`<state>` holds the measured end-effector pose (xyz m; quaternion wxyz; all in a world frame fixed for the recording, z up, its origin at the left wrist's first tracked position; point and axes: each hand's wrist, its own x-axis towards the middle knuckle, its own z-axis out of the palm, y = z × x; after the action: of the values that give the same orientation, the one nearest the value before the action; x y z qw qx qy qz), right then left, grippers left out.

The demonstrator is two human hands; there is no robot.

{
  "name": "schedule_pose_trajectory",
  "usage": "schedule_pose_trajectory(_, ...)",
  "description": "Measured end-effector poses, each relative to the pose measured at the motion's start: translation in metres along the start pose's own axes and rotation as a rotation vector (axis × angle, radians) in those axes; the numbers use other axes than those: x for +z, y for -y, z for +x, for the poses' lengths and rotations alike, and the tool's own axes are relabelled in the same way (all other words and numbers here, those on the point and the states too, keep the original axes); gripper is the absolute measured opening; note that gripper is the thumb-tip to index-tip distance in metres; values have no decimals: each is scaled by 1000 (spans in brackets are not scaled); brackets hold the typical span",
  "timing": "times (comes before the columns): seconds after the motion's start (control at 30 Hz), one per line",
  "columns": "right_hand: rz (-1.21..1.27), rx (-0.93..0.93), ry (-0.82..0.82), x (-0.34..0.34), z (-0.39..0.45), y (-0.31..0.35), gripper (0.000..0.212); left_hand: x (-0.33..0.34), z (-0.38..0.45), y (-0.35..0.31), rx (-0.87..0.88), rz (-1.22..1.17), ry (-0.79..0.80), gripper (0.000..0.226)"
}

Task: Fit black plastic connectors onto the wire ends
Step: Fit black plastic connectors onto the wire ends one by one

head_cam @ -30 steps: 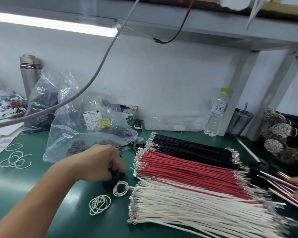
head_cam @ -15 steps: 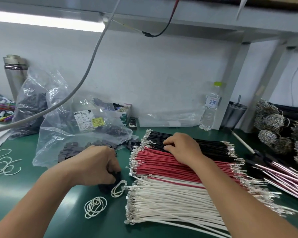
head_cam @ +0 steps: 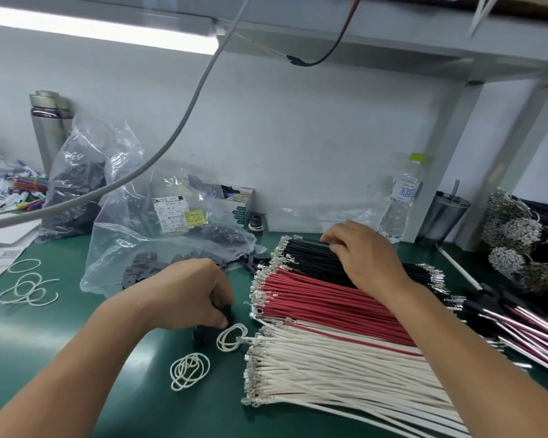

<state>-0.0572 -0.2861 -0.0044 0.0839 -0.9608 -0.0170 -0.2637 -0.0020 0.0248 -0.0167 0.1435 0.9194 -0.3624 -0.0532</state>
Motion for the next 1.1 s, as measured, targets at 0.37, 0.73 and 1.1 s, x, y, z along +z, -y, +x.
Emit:
schedule_pose_trajectory(0.37, -16, -85, -265, -16, -66, 16, 25, 0, 7, 4, 85, -163, -251, 19)
schedule_pose_trajectory(0.73, 126, -163, -423, -14, -72, 36, 18, 19, 12, -29, 165, -368, -512, 33)
schedule_pose_trajectory(1.1, 347, -79, -257, -10, -74, 44, 13, 32, 12, -45, 148, -470, -427, 19)
